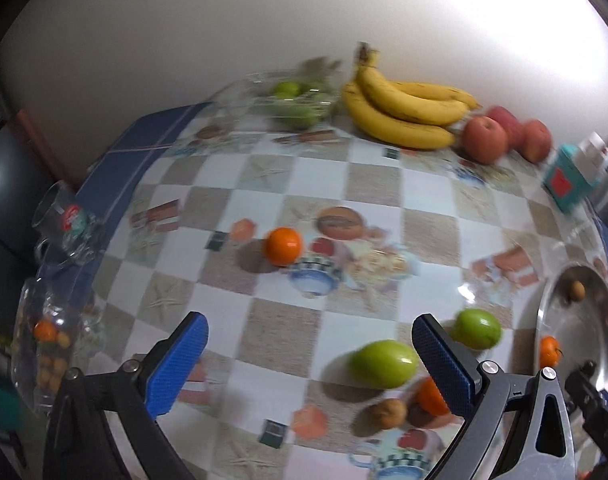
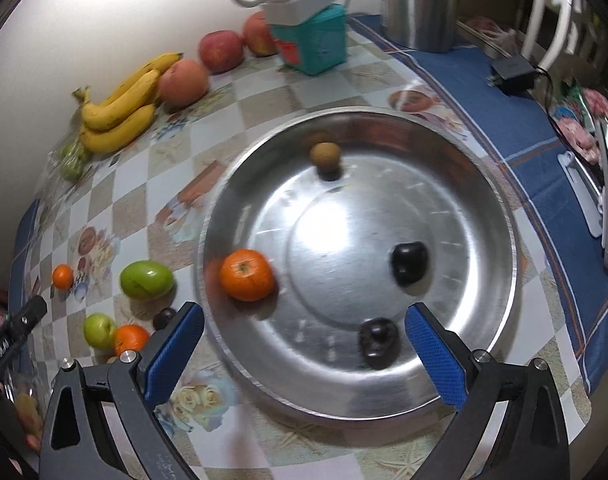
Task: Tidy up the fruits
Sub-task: 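Withdraw both tools from the bowl toward the remaining fruit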
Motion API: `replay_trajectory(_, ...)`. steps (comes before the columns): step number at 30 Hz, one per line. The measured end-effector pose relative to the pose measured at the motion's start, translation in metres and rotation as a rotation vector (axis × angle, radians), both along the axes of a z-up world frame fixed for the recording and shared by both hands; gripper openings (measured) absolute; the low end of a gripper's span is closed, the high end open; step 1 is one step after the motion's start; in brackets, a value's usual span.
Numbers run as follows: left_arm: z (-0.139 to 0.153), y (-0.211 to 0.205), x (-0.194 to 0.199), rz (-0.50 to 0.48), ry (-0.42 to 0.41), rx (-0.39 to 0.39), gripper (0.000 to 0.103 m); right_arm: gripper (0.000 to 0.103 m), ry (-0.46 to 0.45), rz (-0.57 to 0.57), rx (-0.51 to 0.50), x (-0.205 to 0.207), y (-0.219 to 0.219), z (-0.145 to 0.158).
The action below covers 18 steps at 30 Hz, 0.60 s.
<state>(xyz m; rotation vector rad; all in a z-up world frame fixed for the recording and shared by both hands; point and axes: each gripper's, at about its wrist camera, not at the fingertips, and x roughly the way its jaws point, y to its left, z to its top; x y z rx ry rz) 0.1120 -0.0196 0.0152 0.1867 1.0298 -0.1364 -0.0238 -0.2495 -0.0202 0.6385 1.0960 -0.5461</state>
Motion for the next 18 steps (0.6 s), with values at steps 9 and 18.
replay_trajectory(9,-0.001,0.058,0.018,0.155,0.025,-0.078,0.103,0.1,-0.025,0.082,0.016,0.02,0.036,0.002)
replay_trajectory(18,-0.009,0.076,0.021,0.211,0.074,-0.127,0.103,0.1,-0.047,0.204,0.085,0.048,0.084,-0.005)
